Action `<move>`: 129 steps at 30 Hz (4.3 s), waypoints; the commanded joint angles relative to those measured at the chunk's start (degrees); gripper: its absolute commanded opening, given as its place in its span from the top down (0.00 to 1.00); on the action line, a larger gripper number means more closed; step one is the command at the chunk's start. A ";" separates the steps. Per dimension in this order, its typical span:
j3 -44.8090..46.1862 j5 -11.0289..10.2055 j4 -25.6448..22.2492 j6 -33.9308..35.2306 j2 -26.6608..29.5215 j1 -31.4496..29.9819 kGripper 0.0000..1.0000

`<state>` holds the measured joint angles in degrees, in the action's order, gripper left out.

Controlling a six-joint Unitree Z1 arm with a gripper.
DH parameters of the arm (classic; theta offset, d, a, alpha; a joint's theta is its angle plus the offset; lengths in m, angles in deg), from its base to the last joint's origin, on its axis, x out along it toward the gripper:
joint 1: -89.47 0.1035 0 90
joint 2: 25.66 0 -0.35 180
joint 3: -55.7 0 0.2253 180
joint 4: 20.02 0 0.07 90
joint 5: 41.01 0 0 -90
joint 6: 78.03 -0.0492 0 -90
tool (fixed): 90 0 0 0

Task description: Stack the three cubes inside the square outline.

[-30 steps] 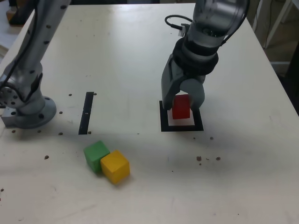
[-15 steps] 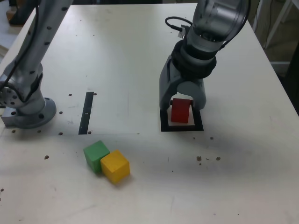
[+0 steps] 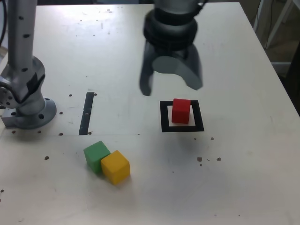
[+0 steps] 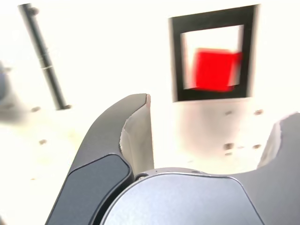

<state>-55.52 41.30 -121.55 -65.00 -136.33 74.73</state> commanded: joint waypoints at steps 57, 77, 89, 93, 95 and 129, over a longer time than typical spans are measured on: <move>21.71 23.87 14.31 47.43 7.29 -20.42 0.00; 27.19 21.98 26.60 48.73 5.16 -20.65 0.00; 27.27 20.56 28.03 50.78 4.26 -16.72 0.01; 28.60 20.74 29.26 50.86 4.03 -15.70 0.01; 29.32 20.99 30.00 50.86 4.09 -15.36 0.01; 32.08 23.43 32.07 48.65 1.45 -15.90 0.09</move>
<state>-23.58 64.63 -89.67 -16.20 -134.44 59.04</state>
